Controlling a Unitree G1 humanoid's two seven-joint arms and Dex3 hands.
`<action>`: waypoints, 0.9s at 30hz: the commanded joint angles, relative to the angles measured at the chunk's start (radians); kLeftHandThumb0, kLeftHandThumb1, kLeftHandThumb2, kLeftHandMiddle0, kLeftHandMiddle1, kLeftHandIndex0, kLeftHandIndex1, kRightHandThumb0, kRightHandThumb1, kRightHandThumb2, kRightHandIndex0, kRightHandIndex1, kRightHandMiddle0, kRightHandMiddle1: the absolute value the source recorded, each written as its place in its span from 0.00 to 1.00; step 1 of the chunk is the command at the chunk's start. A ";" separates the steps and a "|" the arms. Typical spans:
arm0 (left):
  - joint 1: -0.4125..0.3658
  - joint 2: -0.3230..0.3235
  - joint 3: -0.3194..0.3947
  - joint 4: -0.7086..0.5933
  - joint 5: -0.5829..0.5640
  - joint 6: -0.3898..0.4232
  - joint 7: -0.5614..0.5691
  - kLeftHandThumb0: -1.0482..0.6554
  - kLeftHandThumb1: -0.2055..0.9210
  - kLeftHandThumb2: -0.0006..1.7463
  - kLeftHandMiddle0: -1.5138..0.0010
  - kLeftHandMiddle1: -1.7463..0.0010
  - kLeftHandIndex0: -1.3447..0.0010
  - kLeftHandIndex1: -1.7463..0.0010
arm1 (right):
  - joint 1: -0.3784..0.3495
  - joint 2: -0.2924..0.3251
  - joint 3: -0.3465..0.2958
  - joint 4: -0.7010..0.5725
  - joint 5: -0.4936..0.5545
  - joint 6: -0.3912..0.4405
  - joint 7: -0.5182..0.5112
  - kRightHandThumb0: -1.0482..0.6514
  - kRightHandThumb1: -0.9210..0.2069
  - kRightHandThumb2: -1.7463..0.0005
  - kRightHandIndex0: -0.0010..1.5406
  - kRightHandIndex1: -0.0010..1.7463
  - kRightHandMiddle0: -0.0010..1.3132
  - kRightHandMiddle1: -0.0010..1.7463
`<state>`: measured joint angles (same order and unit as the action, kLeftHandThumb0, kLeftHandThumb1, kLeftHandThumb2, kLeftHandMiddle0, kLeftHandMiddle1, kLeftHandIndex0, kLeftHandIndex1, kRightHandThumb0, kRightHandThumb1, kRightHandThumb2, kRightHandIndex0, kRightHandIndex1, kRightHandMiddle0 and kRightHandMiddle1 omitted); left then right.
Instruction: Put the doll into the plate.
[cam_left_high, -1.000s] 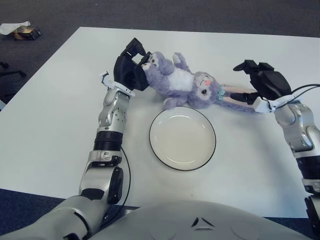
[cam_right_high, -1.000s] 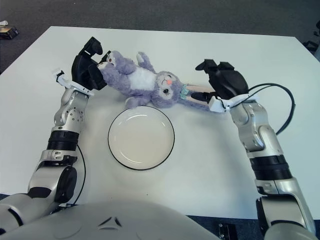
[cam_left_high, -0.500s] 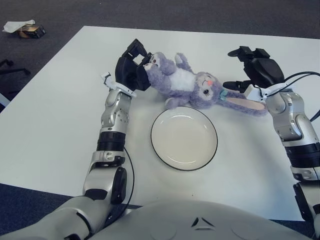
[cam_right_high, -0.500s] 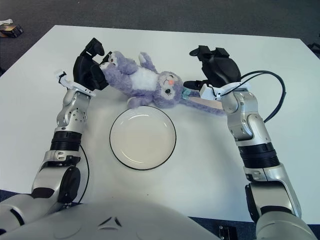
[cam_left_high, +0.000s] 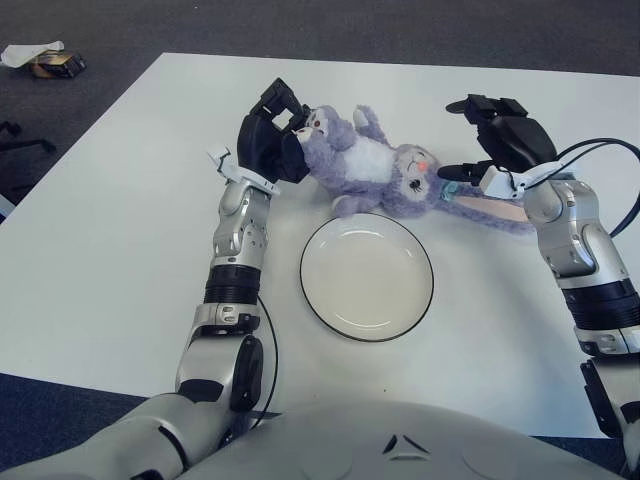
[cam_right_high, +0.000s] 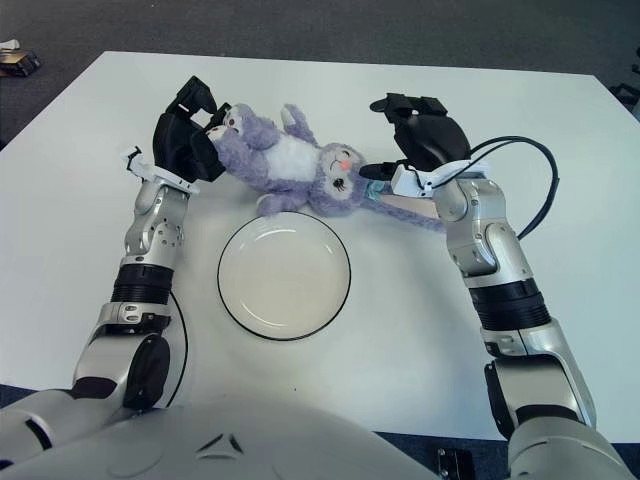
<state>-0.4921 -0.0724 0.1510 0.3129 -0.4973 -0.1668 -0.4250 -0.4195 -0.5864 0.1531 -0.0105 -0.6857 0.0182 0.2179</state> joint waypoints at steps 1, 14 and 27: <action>-0.003 -0.013 -0.006 0.021 0.024 -0.008 0.015 0.62 0.21 0.86 0.36 0.27 0.50 0.00 | -0.028 0.007 0.012 0.016 0.013 0.011 0.029 0.02 0.00 0.86 0.02 0.14 0.00 0.43; -0.023 -0.057 -0.006 0.058 0.086 -0.101 0.065 0.62 0.17 0.93 0.40 0.12 0.51 0.00 | -0.019 0.032 0.013 0.010 0.086 0.060 0.131 0.00 0.00 0.89 0.04 0.22 0.00 0.41; -0.023 -0.082 -0.011 0.067 0.093 -0.139 0.066 0.62 0.14 0.95 0.39 0.10 0.49 0.00 | -0.012 0.073 0.032 0.035 0.128 0.157 0.191 0.00 0.01 0.91 0.03 0.29 0.00 0.40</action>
<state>-0.5060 -0.1475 0.1488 0.3676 -0.4170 -0.3030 -0.3675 -0.4358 -0.5307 0.1752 0.0115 -0.5710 0.1481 0.3922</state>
